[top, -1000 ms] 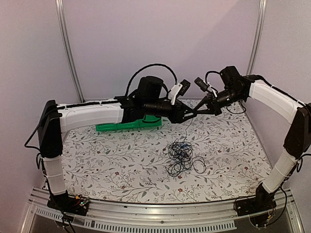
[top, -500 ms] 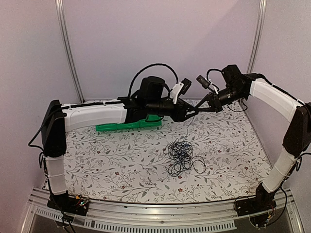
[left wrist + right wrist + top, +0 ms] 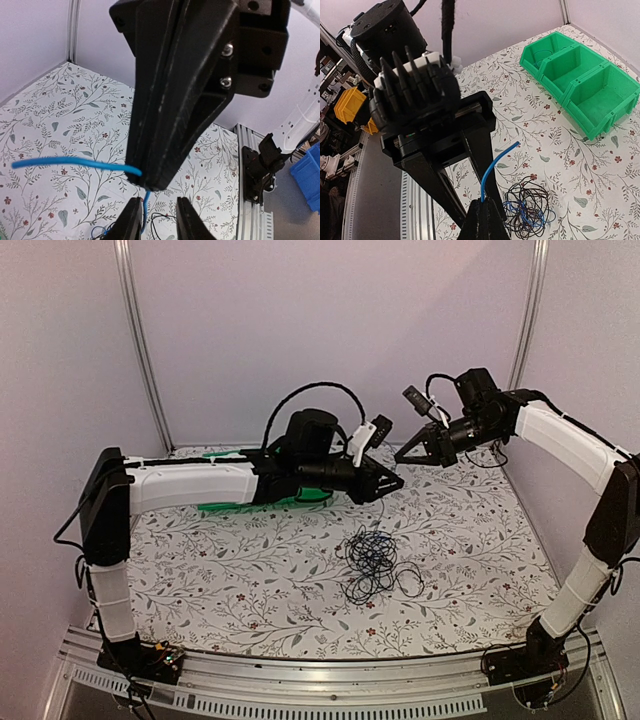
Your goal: Untangle the cables
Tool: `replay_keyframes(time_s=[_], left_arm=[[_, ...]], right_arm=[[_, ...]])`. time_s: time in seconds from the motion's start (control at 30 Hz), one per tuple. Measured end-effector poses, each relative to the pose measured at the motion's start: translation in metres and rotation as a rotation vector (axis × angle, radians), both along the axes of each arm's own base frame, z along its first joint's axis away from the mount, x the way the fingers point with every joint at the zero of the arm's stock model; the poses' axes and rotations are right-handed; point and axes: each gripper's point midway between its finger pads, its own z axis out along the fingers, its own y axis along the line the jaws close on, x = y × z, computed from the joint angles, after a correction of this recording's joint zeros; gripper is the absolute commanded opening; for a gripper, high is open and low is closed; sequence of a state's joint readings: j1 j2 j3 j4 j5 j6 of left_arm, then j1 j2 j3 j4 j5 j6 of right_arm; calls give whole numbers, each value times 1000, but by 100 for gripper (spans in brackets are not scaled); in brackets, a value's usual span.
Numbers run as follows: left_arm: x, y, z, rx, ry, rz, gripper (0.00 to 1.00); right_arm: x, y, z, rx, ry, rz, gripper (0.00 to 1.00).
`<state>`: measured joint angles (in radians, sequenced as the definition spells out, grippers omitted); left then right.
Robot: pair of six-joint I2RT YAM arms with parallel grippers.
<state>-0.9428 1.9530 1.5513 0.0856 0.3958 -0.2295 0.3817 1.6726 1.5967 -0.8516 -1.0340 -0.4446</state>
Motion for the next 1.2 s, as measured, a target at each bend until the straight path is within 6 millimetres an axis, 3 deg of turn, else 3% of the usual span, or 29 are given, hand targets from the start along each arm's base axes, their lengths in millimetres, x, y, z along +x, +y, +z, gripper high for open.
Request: replay_keyframes(time_s=[0.27,0.47,0.53,0.63,0.73,0.87,1.0,1.2], left_arm=[[5,-3,-2,3,-6,22,0],[4,12,-8,6,18,53,0],[2,21,-14,8,53,68,0],[5,34,-18,-6,102,104,0],[13,45,-14,-38,134,148,0],[23,55,-3,-82,152,197,0],[29,61,11,-123,158,232,0],[36,68,19,-144,167,259,0]], right_arm=[[0,1,2,12,8,2,3],[5,-6,-7,20,-37,-57,64],[-4,-14,-22,21,-39,-95,72],[-19,-21,-38,33,-70,-124,73],[-23,-8,-42,51,-117,-107,71],[-12,15,-54,67,-142,-101,68],[3,30,-83,59,-110,-108,60],[3,48,-113,54,-67,-64,54]])
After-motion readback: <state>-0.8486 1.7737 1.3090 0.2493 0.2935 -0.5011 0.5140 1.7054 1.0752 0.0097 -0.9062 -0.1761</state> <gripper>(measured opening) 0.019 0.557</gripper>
